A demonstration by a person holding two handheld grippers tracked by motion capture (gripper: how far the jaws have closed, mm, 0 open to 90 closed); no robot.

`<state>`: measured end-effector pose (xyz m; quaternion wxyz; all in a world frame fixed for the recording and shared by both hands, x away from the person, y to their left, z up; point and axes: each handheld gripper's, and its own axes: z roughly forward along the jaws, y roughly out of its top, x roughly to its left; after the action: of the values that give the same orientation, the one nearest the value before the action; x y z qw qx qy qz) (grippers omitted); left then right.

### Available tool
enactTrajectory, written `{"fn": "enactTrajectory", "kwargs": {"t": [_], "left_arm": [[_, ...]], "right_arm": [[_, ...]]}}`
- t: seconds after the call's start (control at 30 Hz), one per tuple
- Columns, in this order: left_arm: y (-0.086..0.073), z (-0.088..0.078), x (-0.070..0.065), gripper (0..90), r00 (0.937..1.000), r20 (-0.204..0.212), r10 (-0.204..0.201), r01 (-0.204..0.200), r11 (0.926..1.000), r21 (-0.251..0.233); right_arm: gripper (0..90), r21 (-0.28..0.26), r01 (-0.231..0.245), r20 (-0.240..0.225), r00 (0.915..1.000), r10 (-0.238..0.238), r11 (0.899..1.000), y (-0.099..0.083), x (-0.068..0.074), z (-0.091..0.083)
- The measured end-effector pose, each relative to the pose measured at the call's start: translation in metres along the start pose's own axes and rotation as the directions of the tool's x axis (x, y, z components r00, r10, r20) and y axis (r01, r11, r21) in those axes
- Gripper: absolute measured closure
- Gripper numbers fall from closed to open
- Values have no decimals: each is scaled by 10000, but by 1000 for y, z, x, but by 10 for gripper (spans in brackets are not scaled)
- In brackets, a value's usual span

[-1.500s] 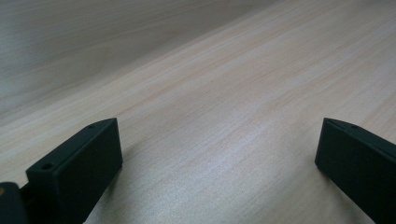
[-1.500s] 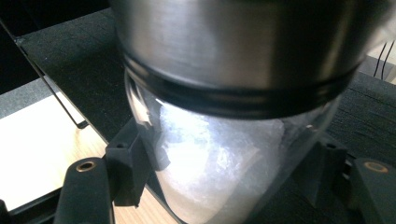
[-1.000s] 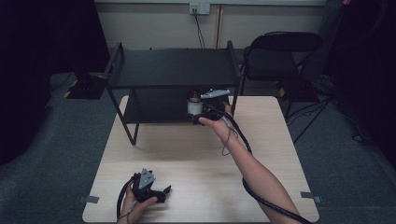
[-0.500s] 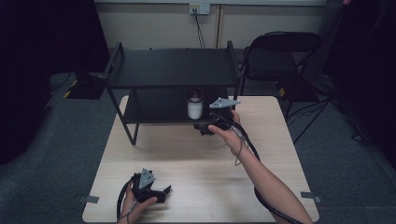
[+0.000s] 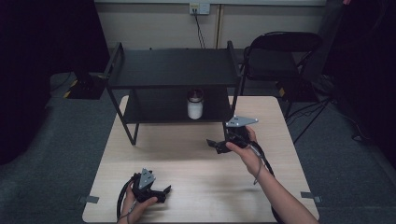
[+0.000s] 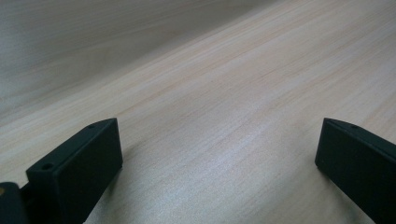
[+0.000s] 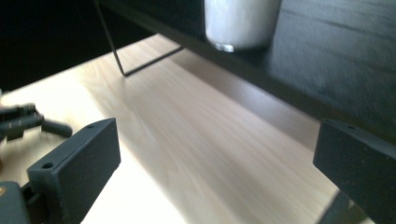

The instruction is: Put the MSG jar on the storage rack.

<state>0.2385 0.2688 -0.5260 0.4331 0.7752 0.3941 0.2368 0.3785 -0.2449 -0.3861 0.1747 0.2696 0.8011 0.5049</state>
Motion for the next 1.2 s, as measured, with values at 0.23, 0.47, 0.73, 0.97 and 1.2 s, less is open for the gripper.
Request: {"fn": "enactTrajectory", "kwargs": {"t": [0.23,0.47,0.73,0.97,1.2], "left_arm": [[0,0,0,0,10000,-1,0,0,10000,-3],[0,0,0,0,10000,-2,-2,2,10000,-5],[0,0,0,0,10000,1,0,0,10000,-1],[0,0,0,0,10000,-1,-2,2,10000,-4],[0,0,0,0,10000,-2,1,-1,10000,-4]], "right_arm": [[0,286,-134,-92,9999,137,9995,-31,-2,-23],[0,423,-378,66,9993,376,9984,-68,-2,-43],[0,617,-920,455,9950,893,9938,-112,-2,-61],[0,652,-1106,587,9925,1069,9917,-139,-2,-67],[0,1118,-730,789,9948,644,9910,-138,4,-65]]}}
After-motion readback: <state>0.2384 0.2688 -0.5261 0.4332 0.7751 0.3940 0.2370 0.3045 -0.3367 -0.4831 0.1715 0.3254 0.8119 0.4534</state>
